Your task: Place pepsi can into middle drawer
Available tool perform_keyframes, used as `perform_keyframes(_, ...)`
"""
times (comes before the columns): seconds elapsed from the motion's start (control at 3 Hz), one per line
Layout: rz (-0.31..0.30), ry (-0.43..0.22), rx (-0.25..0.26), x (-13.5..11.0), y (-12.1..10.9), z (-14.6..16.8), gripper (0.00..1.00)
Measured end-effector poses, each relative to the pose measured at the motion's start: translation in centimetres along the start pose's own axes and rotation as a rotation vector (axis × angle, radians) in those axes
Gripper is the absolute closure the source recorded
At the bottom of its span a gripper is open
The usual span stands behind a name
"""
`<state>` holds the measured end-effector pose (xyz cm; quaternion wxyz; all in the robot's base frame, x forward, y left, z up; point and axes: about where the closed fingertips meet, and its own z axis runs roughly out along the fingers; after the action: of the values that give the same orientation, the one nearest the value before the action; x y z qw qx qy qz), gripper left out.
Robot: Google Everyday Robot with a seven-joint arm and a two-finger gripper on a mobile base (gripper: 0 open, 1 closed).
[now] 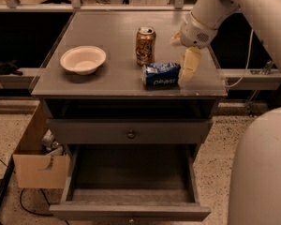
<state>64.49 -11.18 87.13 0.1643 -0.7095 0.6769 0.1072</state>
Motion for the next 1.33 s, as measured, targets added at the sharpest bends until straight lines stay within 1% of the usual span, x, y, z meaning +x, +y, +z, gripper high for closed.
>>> perform_keyframes(0.33, 0.016, 0.010, -0.028, 0.2, -0.1, 1.5, 0.00)
perform_keyframes(0.67, 0.055, -0.011, -0.058, 0.4, -0.2, 3.0, 0.00)
perform_keyframes(1.0, 0.100, -0.036, -0.067, 0.4, -0.3, 3.9, 0.00)
perform_keyframes(1.33, 0.105, -0.039, -0.068, 0.4, -0.3, 4.0, 0.15)
